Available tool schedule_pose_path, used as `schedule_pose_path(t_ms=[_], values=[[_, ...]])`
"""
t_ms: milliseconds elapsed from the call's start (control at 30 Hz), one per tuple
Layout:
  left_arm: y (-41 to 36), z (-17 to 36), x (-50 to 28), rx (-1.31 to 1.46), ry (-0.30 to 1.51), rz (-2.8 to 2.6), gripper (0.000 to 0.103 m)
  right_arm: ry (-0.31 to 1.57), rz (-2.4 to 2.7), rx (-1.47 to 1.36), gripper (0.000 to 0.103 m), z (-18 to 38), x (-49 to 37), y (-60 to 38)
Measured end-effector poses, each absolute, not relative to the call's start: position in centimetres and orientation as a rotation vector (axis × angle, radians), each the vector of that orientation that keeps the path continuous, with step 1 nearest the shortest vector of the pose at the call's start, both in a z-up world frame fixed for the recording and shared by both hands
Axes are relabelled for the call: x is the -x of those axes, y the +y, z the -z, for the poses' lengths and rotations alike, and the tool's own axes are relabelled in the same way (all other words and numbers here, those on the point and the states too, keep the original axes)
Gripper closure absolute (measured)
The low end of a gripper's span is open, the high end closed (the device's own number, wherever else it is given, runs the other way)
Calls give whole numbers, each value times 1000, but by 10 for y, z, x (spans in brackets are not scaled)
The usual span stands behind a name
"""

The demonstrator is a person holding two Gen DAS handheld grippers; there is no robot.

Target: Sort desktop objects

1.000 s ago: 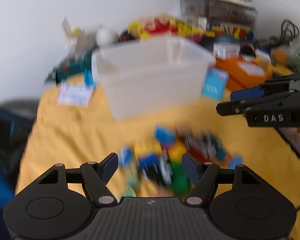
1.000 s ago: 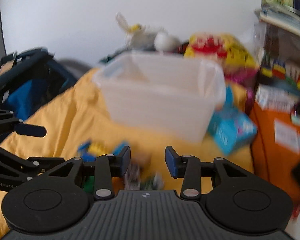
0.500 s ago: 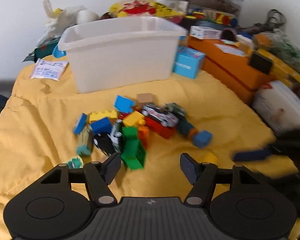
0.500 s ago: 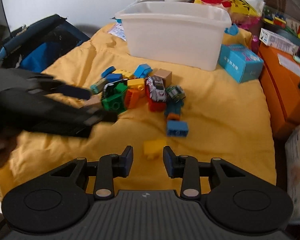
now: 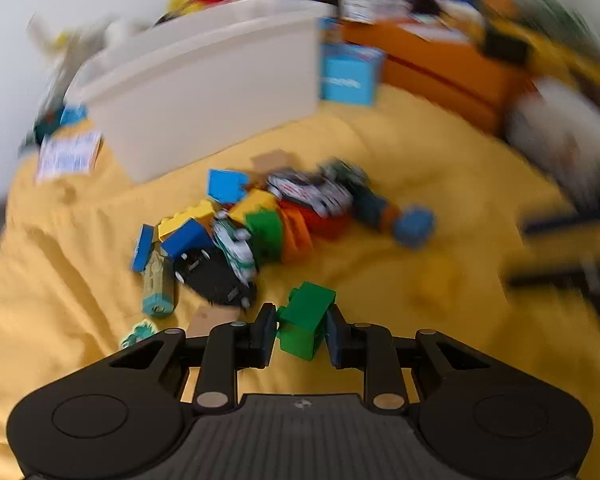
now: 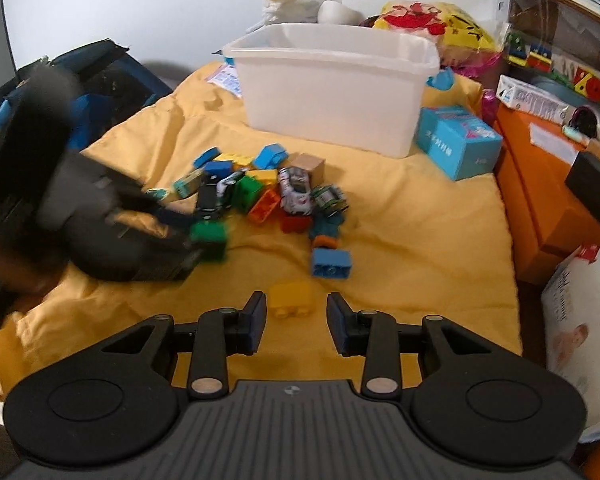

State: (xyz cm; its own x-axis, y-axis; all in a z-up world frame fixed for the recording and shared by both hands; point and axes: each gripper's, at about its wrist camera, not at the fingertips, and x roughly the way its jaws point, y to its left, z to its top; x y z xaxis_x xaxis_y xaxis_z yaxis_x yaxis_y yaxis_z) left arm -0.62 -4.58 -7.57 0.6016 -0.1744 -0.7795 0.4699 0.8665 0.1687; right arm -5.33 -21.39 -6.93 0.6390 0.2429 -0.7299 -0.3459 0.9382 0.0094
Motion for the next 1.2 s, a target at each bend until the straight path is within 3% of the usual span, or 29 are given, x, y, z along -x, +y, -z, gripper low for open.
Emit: schedule_pose_path(t_ms=[167,300,500,1100,1200], values=[[-53,87,51,-599,783,389,74,802,-336,187,65,72,38,-212],[-44,83,66,-527,785,420,65,800,-351,199,65,74,17,-210],[-30,76,77,-345,796,491,65,816,-359,215,65,82,-13,-199],[-21,76,53,-193,872,386,64,874,-299,332,67,109,-25,-181],[-22,76,48,-175,885,385,64,875,-272,369,74,114,-20,-187]])
